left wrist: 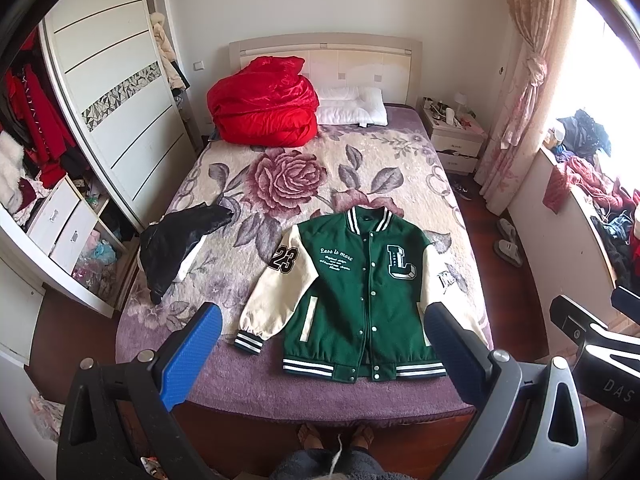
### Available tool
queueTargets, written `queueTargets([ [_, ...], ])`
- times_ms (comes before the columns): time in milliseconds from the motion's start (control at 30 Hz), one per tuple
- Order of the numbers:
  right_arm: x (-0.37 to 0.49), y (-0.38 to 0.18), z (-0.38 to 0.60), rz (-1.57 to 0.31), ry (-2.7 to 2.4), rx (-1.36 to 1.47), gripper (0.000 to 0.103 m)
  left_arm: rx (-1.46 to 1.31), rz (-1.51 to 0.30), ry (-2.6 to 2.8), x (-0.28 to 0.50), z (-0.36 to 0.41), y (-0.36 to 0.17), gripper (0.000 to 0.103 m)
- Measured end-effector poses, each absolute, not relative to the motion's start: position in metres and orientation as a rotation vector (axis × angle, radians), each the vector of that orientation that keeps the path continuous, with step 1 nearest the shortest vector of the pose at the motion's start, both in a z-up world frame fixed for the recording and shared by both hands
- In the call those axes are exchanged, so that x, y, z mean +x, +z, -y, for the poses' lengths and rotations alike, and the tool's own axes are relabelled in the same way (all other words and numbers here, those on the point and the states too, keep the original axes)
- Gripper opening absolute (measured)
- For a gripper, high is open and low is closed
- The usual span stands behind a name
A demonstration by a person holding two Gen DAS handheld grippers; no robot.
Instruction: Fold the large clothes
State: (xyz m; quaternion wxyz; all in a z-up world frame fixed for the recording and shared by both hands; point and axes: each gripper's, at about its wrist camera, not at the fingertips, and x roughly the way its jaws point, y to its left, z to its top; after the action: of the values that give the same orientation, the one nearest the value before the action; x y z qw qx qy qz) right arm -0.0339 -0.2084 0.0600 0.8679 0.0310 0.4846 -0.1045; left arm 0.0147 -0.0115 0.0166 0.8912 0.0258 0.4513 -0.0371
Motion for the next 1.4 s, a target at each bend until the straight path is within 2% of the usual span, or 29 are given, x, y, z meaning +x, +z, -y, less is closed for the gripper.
queueTargets([
  [133,-0.020,0.062,0.210,-1.023,-0.231,0.071,0.103,0.057,-0.940,-0.089,0.025,0.008,0.014,0.103],
  [333,0.004,0.037,0.208,-1.042,-0.280,0.097,0.103,0.083,-0.921,-0.100,0.053,0.002,-0.003,0.103],
  [500,0.030,-0.021,0.230,-1.023,-0.303,0.216,0.103,0.178,-0.868,-0.074,0.093,0.010,-0.063,0.103],
  [667,0.037,-0.155,0.298,-1.164,-0.459,0.480,0.100,0.201,-0.962,-0.081,0.137,0.027,-0.156,0.103],
  [767,0.029,-0.246,0.343,-1.239,-0.545,0.624,0.072,0.241,-1.045,-0.066,0.164,0.044,-0.230,0.103],
  [933,0.001,-0.422,0.425,-1.259,-0.640,1.024,0.074,0.319,-1.159,-0.008,0.190,0.068,-0.328,0.103],
  [1100,-0.038,-0.603,0.481,-1.196,-0.727,1.452,0.076,0.382,-1.262,0.056,0.207,0.085,-0.414,0.103],
  [1267,-0.056,-0.704,0.513,-0.990,-0.763,1.638,0.077,0.426,-1.319,0.097,0.228,0.098,-0.481,0.103],
  [1400,-0.048,-0.750,0.529,-0.825,-0.786,1.757,0.079,0.399,-1.331,0.135,0.264,0.107,-0.535,0.103],
])
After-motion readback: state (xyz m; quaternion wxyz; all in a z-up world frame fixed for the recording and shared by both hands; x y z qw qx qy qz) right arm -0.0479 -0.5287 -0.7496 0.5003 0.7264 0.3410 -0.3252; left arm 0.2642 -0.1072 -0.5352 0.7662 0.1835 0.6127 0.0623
